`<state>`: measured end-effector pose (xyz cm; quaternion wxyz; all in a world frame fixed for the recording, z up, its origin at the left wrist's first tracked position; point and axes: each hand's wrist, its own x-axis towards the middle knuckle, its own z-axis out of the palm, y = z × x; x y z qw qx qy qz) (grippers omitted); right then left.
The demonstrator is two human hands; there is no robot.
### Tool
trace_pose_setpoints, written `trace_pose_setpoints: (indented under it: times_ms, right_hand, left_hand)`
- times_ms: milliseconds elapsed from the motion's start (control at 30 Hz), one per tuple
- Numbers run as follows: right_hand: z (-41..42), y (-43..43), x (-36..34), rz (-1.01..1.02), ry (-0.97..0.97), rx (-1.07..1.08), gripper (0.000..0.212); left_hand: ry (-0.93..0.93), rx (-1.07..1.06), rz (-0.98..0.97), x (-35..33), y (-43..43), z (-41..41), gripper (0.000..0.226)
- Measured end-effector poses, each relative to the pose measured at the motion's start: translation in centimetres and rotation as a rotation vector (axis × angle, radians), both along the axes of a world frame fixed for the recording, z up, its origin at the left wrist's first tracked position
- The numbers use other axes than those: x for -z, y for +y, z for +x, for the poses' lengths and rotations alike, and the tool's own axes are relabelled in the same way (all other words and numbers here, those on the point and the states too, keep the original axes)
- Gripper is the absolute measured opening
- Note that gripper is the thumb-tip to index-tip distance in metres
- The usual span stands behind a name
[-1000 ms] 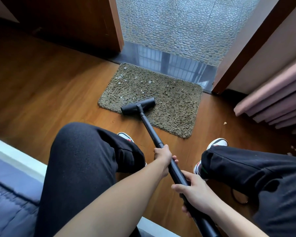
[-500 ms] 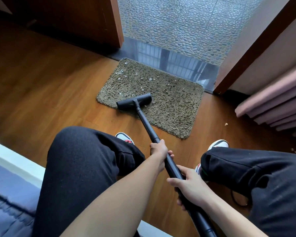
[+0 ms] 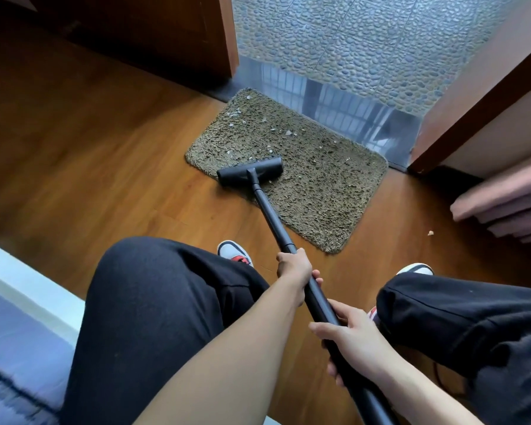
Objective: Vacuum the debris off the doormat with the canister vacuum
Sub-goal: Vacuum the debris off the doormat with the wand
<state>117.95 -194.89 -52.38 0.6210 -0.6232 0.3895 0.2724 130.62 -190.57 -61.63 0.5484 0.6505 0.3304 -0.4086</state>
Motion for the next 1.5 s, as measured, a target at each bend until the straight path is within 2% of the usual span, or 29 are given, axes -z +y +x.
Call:
trace_pose_setpoints:
  times_ms: [133,233,400,533,733,900,1067,1300,1500]
  right_hand:
    - [-1.6,-0.1,0.0,0.045,0.067,0.013,0.044]
    - [-3.3,0.0,-0.2,0.084,0.107,0.035,0.052]
    - [-6.3,-0.4,-1.6,0.139,0.147,0.053,0.049]
    - [-8.4,-0.7,-2.6,0.095,0.103,0.087,0.051]
    - [-8.5,-1.9,-3.2,0.032,0.018,0.14,0.066]
    - [-4.1,-4.0,-2.1,0.134,-0.055,0.193,0.042]
    - [2.7,-5.9,-0.3,0.045,-0.123,0.2,0.03]
    - [8.8,-8.8,2.3,0.009,-0.127,0.193,0.03]
    - [12.8,-10.3,3.5,0.013,-0.12,0.179,0.016]
  left_hand:
    - [0.071,0.032,0.004,-0.1,0.2,-1.6,0.024]
    - [0.097,0.064,-0.025,-0.6,0.4,-3.1,0.03]
    - [0.133,0.114,-0.02,-1.0,0.3,-6.5,0.03]
    - [0.1,0.13,-0.053,-1.7,-0.6,-8.7,0.021]
    - [0.019,0.123,-0.078,-2.2,-2.8,-8.8,0.016]
    - [-0.053,0.12,-0.083,-2.3,-5.4,-3.0,0.016]
    - [-0.07,0.137,-0.094,-0.9,-8.3,3.9,0.017]
    - [-0.055,0.101,-0.143,2.1,-11.3,9.7,0.016]
    - [-0.09,0.123,-0.135,3.6,-12.5,14.1,0.027]
